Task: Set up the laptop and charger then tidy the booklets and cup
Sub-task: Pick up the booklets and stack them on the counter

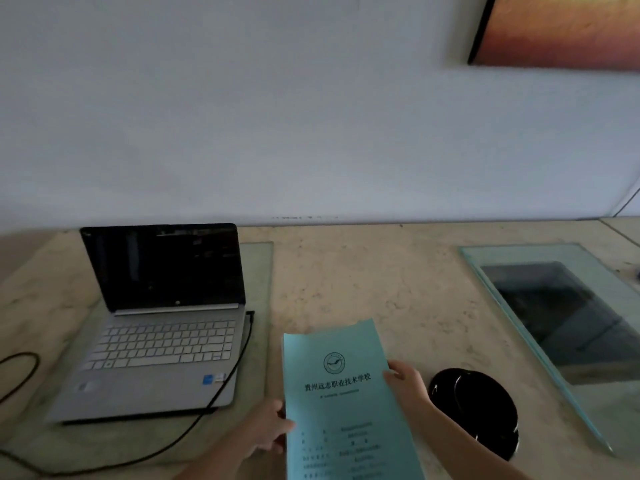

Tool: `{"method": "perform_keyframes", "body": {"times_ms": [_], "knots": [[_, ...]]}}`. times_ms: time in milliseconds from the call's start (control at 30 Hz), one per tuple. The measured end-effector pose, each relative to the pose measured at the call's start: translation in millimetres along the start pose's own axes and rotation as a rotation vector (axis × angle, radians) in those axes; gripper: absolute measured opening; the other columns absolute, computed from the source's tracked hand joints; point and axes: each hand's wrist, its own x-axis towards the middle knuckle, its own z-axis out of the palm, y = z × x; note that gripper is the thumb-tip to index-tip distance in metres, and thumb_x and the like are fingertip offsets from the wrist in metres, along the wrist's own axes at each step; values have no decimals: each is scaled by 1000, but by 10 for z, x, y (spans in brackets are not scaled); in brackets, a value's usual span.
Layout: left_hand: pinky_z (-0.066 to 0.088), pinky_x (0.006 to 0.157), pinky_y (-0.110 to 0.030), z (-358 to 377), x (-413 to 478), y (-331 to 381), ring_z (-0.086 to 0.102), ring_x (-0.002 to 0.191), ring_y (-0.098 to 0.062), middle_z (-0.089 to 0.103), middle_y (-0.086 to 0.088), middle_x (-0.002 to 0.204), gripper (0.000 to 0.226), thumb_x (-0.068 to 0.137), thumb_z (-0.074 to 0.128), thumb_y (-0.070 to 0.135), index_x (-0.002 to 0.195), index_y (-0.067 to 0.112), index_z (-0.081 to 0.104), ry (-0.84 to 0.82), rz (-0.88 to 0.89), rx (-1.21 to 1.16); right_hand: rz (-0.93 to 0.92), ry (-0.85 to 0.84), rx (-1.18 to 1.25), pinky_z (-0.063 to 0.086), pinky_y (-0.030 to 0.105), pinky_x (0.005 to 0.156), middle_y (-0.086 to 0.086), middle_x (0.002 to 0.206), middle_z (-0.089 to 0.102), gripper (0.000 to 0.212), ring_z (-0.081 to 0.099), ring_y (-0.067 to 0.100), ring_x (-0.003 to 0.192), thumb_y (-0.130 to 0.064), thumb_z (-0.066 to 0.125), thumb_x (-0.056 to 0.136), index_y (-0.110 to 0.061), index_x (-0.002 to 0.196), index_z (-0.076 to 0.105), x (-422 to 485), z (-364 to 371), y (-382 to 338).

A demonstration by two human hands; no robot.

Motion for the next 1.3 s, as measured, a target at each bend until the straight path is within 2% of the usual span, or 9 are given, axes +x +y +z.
{"method": "perform_keyframes", "body": {"times_ms": [200,467,567,700,900,1067,1133,1233,1300], "knots": [[53,54,-15,-24,5,5,62,80,-15,60,-7,115,20,91,56,18,109,11,49,37,25,233,22,-1,-31,60,48,72,8,80,77,32,73,29,73,2,46,88,-16,95,72,70,-16,4],[56,66,-23,-51,50,62,66,95,-18,56,-2,128,41,90,54,29,129,16,47,42,-3,403,48,30,-21,57,36,55,2,75,77,31,72,23,64,-3,52,84,-22,85,77,104,-25,38],[54,63,-20,-52,103,89,62,87,-14,54,-2,131,50,91,53,29,136,16,39,86,5,310,99,-14,-34,60,43,63,8,78,76,33,72,28,69,-4,49,83,-21,84,77,127,-32,61],[43,69,-25,-6,214,162,55,94,-16,58,-6,126,52,90,58,30,134,10,40,139,-32,-67,121,-38,-68,54,49,90,12,111,68,37,67,31,96,-5,54,83,-12,119,62,174,-33,55],[34,81,-30,75,343,239,49,91,-15,57,-10,128,57,81,72,22,128,4,45,192,-162,-497,161,-99,0,53,53,90,13,115,66,43,68,32,97,-3,57,84,-7,126,53,232,-63,109],[38,58,-26,77,373,259,58,77,-15,66,-8,91,42,79,72,8,115,0,52,228,-154,-609,208,-87,128,53,57,88,15,110,67,41,68,36,95,3,60,82,-5,121,53,240,-76,120],[45,64,-32,80,402,274,60,85,-22,64,-12,96,47,78,72,4,118,0,47,240,-136,-666,216,-78,175,54,58,85,13,104,68,39,69,36,91,5,61,81,-5,118,54,242,-82,124],[49,91,-43,85,425,315,59,107,-33,62,-18,115,55,75,76,5,120,2,46,225,-124,-709,222,-76,195,53,57,87,11,103,67,39,68,35,92,6,61,81,-6,117,52,250,-95,114],[51,89,-40,79,460,338,62,101,-28,66,-13,104,43,73,78,6,108,6,54,195,-87,-655,215,-72,200,51,58,90,14,108,66,40,66,37,97,5,62,82,-4,119,50,243,-89,97]]}}
